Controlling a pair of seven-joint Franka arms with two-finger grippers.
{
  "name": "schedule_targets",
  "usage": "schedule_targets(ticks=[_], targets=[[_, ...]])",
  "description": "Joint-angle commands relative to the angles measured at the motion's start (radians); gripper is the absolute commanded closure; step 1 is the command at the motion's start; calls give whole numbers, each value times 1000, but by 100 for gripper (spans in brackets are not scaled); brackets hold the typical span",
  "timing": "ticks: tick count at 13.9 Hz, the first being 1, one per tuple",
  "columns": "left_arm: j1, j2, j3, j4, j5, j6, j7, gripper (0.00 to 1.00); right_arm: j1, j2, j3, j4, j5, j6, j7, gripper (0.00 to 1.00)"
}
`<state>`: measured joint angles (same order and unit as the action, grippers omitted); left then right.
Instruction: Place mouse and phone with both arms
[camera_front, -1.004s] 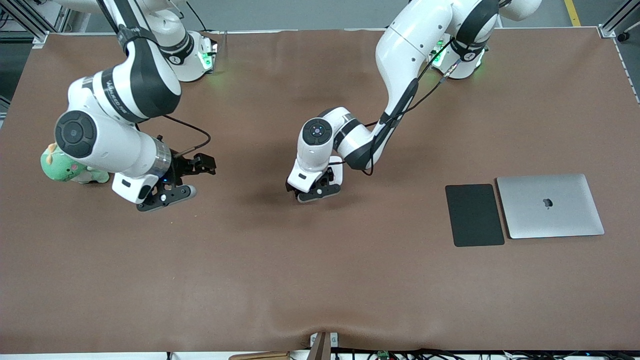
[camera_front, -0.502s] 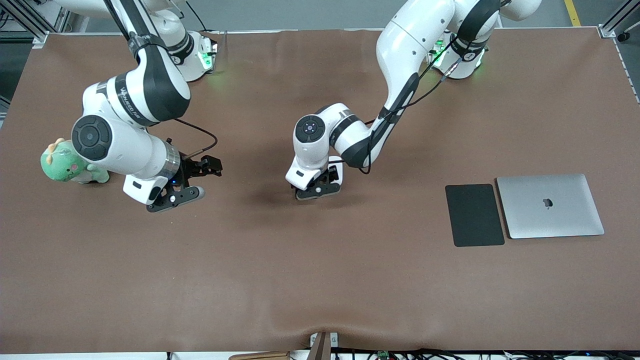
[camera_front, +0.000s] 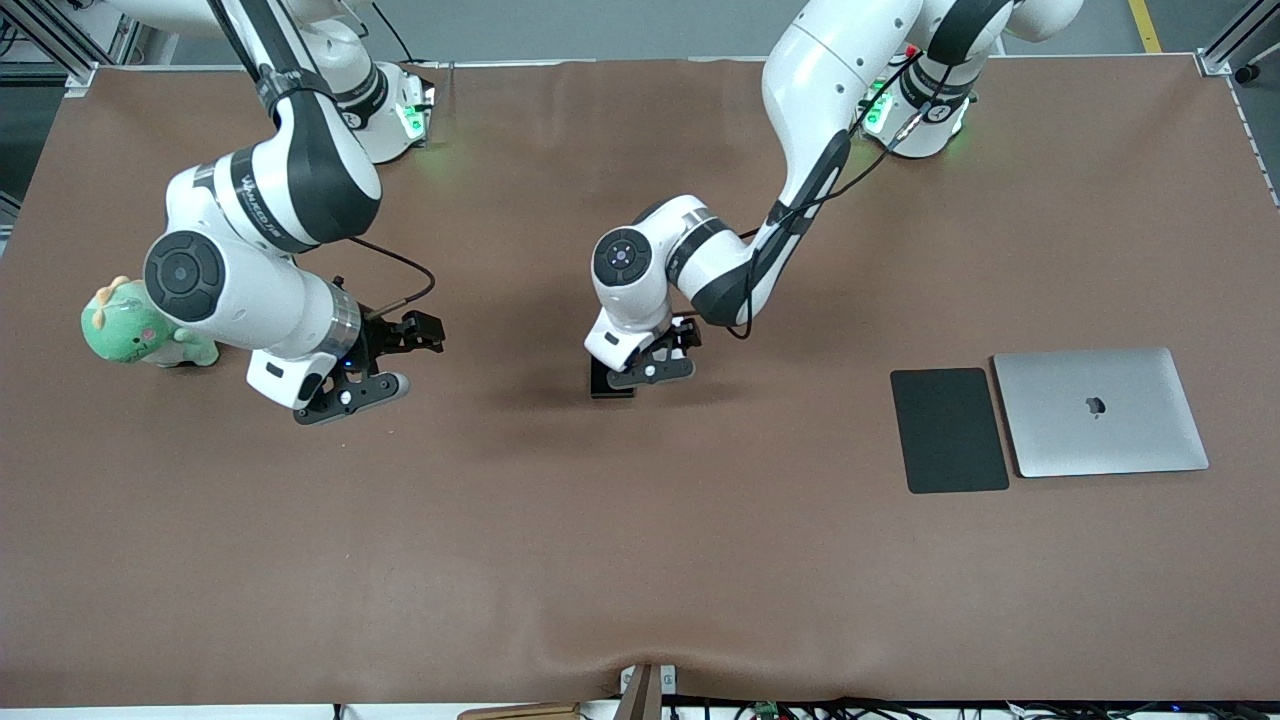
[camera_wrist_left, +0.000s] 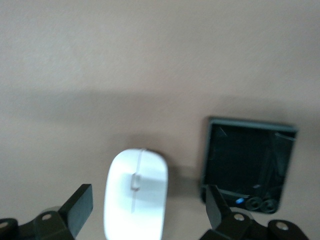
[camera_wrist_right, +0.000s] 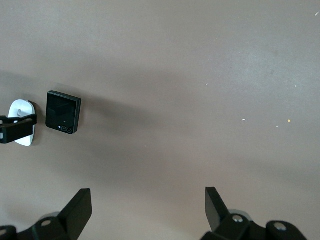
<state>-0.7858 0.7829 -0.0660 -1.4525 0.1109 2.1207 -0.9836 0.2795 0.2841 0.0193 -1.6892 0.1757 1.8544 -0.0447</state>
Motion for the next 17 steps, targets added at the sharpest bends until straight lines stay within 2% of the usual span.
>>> schedule_targets(ticks=[1,6,12,13,16,17], targets=[[-1,-91,5,-155,21,54,20,0,10,3,-5,-4,11,9,11,0],[-1,-83,2,-227,19,241,19,0,12,7,-5,-4,11,12,11,0],[-1,-86,2,-284,19,263,40,0,12,7,-5,-4,11,12,11,0],[-1,-88,2,-282,19,263,40,4,12,7,-5,-4,11,12,11,0],[-1,-91,2,-276,19,262,28,41,12,7,-5,-4,11,12,11,0],[-1,-91,3,-275,18,260,37,49,12,9,-5,-4,11,12,11,0]])
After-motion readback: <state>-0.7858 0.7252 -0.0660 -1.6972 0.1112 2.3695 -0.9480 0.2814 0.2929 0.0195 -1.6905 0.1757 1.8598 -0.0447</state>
